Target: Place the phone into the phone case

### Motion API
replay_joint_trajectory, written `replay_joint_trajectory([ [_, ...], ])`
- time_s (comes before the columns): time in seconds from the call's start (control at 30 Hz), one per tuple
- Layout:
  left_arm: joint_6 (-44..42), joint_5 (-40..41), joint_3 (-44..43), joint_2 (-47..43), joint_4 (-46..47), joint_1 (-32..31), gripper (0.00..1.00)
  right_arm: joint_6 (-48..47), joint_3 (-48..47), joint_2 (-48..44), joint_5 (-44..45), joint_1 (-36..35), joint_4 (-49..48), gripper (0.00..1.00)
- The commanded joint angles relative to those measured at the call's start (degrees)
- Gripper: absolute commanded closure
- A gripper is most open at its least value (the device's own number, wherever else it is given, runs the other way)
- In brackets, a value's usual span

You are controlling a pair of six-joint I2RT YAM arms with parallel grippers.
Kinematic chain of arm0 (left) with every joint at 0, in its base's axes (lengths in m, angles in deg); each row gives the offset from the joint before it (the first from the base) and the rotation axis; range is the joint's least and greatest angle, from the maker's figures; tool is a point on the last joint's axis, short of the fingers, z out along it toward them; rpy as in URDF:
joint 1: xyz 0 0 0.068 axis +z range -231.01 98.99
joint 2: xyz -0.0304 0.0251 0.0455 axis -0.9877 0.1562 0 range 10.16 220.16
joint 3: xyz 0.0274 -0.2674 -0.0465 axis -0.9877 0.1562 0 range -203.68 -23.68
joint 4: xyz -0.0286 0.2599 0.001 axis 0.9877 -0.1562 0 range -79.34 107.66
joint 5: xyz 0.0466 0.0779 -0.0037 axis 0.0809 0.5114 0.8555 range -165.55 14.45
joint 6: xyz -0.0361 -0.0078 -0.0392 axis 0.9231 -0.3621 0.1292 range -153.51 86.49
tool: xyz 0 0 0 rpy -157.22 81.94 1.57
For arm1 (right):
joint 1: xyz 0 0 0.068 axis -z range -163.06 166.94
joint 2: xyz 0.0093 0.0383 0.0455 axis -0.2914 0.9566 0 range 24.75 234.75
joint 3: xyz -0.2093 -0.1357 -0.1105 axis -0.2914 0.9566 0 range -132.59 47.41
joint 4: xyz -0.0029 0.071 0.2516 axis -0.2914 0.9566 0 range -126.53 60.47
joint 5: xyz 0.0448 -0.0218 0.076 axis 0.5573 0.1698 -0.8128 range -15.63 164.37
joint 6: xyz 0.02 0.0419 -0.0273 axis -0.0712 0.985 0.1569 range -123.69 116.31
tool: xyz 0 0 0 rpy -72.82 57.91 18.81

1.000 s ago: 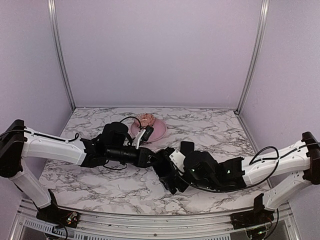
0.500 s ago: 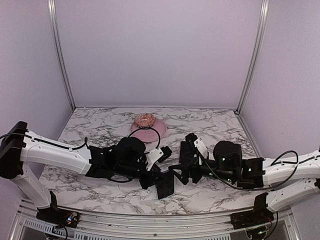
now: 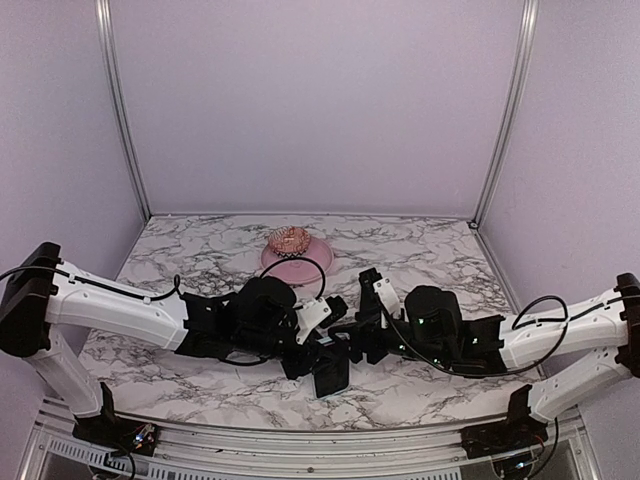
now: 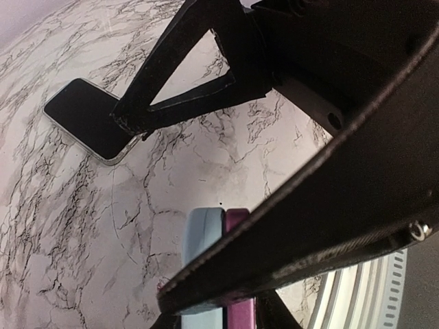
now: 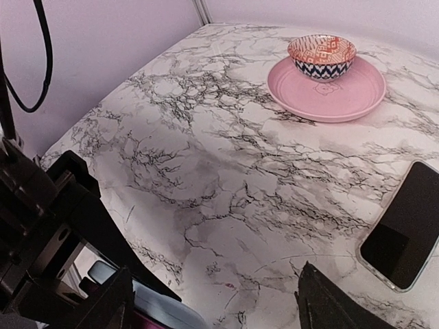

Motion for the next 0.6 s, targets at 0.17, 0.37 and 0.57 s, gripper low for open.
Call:
replay_joint_trajectory([
  [0.17, -0.65, -1.48, -0.58, 1.01, 3.77, -0.30, 0.70, -0.60, 2.26, 0.48, 0.90, -0.12, 4.98, 0.24],
  [0.37, -1.03, -3.61, 0.95, -1.91, 5.34, -0.35, 1.00, -2.91, 2.40, -1.87, -0.26, 0.03, 6.73, 0.24],
  [0.57, -1.59, -6.31, 2.51, -4.10, 5.33, -0.36, 1.00, -13.93, 1.51, -13.35, -16.37, 2.57, 6.19, 0.03],
])
